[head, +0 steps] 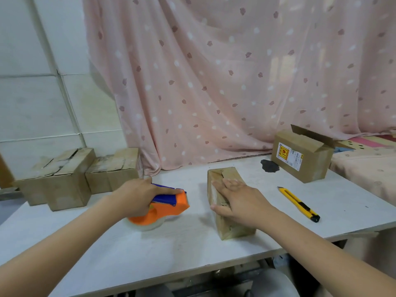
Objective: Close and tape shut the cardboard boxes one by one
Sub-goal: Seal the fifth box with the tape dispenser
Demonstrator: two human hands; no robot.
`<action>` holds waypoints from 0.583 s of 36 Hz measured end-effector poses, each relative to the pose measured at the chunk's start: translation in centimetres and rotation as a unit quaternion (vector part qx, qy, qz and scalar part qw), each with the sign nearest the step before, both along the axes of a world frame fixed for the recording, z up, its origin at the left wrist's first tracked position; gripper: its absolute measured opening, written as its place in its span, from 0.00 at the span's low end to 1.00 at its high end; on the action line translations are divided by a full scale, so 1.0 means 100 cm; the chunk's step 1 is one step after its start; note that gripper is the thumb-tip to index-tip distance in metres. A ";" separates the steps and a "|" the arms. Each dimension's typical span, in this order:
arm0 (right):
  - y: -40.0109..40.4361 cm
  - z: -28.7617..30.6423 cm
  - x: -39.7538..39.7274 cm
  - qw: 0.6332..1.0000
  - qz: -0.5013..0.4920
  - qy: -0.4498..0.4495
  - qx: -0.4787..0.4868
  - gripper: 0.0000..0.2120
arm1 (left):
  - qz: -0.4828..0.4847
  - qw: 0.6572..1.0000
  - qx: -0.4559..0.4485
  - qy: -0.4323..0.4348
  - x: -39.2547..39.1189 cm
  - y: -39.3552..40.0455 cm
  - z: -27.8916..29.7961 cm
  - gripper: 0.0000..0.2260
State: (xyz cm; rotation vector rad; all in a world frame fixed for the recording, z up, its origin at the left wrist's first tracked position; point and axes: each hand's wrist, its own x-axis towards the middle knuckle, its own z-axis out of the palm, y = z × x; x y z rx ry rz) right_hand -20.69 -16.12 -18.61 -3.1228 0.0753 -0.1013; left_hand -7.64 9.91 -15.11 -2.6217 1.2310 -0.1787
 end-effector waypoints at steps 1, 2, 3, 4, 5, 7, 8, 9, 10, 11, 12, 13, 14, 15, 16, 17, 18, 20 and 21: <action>0.000 0.000 0.000 1.000 0.000 -0.002 -0.001 0.35 | -0.005 1.000 0.010 0.000 0.001 -0.004 0.005 0.39; 0.000 -0.001 0.000 1.000 0.000 -0.003 -0.001 0.35 | -0.006 1.000 0.026 0.005 0.001 -0.009 0.009 0.39; 0.000 -0.002 0.001 1.000 -0.002 -0.005 0.000 0.35 | -0.005 0.999 0.037 0.012 0.001 -0.014 0.014 0.38; -0.001 -0.003 0.001 1.000 -0.003 -0.005 0.001 0.35 | -0.002 0.998 0.054 0.019 0.001 -0.020 0.019 0.38; -0.001 -0.002 0.001 1.000 -0.004 -0.004 0.004 0.35 | -0.002 0.997 0.073 0.024 0.001 -0.027 0.023 0.38; -0.001 -0.002 0.001 1.000 -0.006 -0.002 0.006 0.35 | 0.003 0.993 0.114 0.030 0.000 -0.040 0.030 0.38; -0.001 -0.002 0.001 1.000 -0.006 -0.002 0.006 0.35 | 0.009 0.990 0.133 0.033 -0.002 -0.046 0.033 0.37; -0.001 -0.001 0.001 1.000 -0.007 -0.002 0.006 0.35 | 0.014 0.987 0.153 0.036 -0.004 -0.052 0.035 0.37; -0.001 -0.001 0.001 1.000 -0.006 -0.002 0.005 0.35 | 0.021 0.984 0.170 0.040 -0.005 -0.056 0.038 0.37; -0.001 -0.002 0.002 1.000 -0.006 -0.002 0.005 0.35 | 0.026 0.982 0.181 0.050 -0.005 -0.061 0.040 0.37; -0.001 -0.003 0.002 1.000 -0.005 -0.004 0.004 0.35 | 0.029 0.980 0.190 0.060 -0.005 -0.065 0.041 0.37; -0.001 -0.004 0.003 1.000 -0.004 -0.007 0.002 0.35 | 0.031 0.978 0.195 0.067 -0.005 -0.069 0.043 0.37; -0.002 -0.005 0.004 1.000 -0.003 -0.010 0.001 0.36 | 0.035 0.976 0.202 0.074 -0.004 -0.072 0.043 0.36; -0.003 -0.006 0.004 1.000 -0.002 -0.013 0.001 0.36 | 0.040 0.974 0.211 0.077 -0.004 -0.075 0.042 0.35; -0.003 -0.007 0.005 1.000 -0.002 -0.014 0.002 0.37 | 0.047 0.970 0.229 0.074 -0.003 -0.076 0.041 0.32; -0.004 -0.007 0.005 1.000 -0.004 -0.015 0.004 0.37 | 0.056 0.965 0.248 0.063 -0.002 -0.075 0.039 0.29; -0.005 -0.008 0.005 1.000 -0.005 -0.016 0.007 0.37 | 0.065 0.961 0.264 0.053 -0.001 -0.072 0.037 0.25; -0.005 -0.009 0.006 1.000 -0.006 -0.016 0.010 0.36 | 0.067 0.965 0.244 0.066 0.003 -0.060 0.034 0.26; -0.005 -0.009 0.007 1.000 -0.007 -0.016 0.010 0.36 | 0.063 0.970 0.216 0.088 0.007 -0.054 0.036 0.30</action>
